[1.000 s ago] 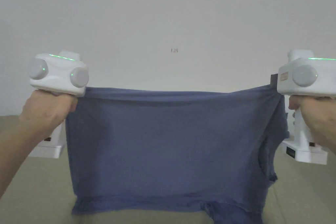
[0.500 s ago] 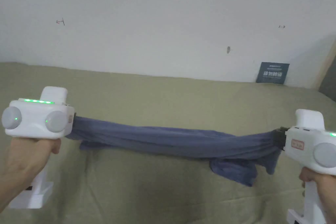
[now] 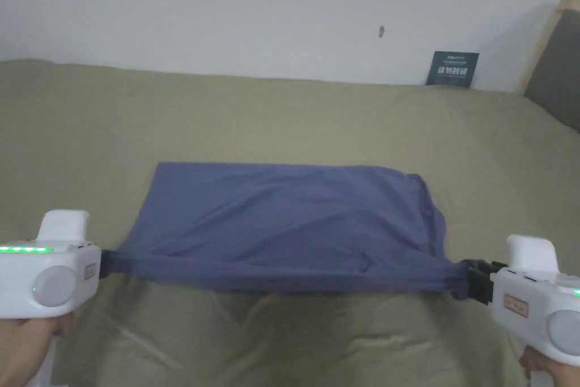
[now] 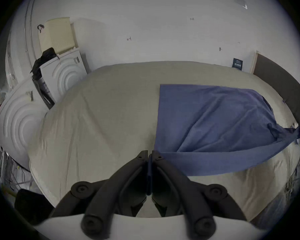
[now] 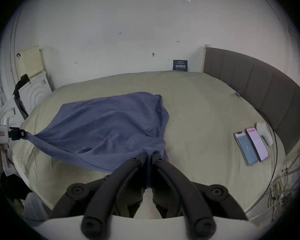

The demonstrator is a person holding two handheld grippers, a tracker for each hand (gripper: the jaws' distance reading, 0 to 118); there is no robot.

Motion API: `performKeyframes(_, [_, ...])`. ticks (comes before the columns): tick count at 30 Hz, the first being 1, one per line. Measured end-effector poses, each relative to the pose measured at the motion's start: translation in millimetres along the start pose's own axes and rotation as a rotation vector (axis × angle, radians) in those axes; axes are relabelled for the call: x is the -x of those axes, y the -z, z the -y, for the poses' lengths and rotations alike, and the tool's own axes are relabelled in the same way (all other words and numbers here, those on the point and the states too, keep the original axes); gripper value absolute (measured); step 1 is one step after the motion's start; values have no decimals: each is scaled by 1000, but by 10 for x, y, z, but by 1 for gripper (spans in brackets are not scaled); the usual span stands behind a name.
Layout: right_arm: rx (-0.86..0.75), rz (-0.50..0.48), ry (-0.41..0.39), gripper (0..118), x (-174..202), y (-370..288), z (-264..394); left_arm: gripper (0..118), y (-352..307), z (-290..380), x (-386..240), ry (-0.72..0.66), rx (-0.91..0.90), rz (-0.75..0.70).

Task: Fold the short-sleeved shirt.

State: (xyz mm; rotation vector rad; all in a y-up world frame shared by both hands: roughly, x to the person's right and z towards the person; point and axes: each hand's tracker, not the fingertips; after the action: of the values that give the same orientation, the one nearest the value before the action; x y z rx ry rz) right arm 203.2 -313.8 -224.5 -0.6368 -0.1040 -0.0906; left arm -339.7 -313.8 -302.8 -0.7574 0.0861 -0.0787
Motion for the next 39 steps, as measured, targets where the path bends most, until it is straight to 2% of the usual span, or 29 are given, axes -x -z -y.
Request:
performKeyframes(5, [31, -14, -12, 9, -42, -411, 449, 3, -371, 504, 105, -4, 5, 23])
performKeyframes(9, [61, -18, 26, 9, -109, -572, 683, 3, -486, 726, 170, -13, 24, 45])
performKeyframes(19, [132, -6, 31, 9, -111, -347, 837, 3, -374, 848, 217, -48, 63, 67])
performKeyframes(22, [151, 3, 55, 9, -124, -292, 864, 4, -351, 859, 238, -59, 72, 73])
performKeyframes(24, [163, 9, 56, 10, -130, -275, 882, 8, -369, 899, 225, -66, 77, 80])
performKeyframes(25, [168, 14, 53, 13, -126, -280, 889, 19, -360, 906, 239, -73, 87, 92])
performKeyframes(26, [176, 35, 51, 26, -115, -289, 890, 48, -352, 915, 260, -77, 102, 105])
performKeyframes(27, [182, 37, 54, 58, -106, -293, 889, 96, -336, 942, 272, -90, 115, 116])
performKeyframes(28, [183, 55, 52, 94, -131, -296, 884, 116, -335, 965, 287, -118, 127, 124])
performKeyframes(29, [181, 58, 57, 118, -133, -306, 879, 118, -366, 976, 306, -141, 107, 129])
performKeyframes(30, [81, 63, 57, 111, -149, -364, 880, 118, -402, 967, 318, -137, 93, 122])
performKeyframes(32, [146, 54, 56, 108, -156, -387, 815, 116, -456, 946, 316, -132, 82, 103])
performKeyframes(33, [144, 50, 59, 107, -160, -403, 802, 109, -474, 929, 328, -128, 80, 98])
performKeyframes(34, [124, 44, 64, 104, -161, -424, 800, 96, -489, 906, 344, -119, 80, 103])
performKeyframes(35, [115, 41, 63, 95, -160, -445, 792, 56, -512, 893, 337, -114, 75, 103])
performKeyframes(36, [106, 33, 64, 67, -115, -491, 745, 6, -538, 885, 333, -108, 65, 93])
performKeyframes(37, [96, 36, 61, 36, -95, -518, 728, 1, -552, 879, 336, -101, 62, 88])
performKeyframes(38, [90, 32, 59, 13, -75, -524, 726, 1, -560, 879, 349, -101, 62, 89])
performKeyframes(39, [91, 36, 58, 13, -56, -528, 739, 1, -572, 896, 363, -107, 59, 91])
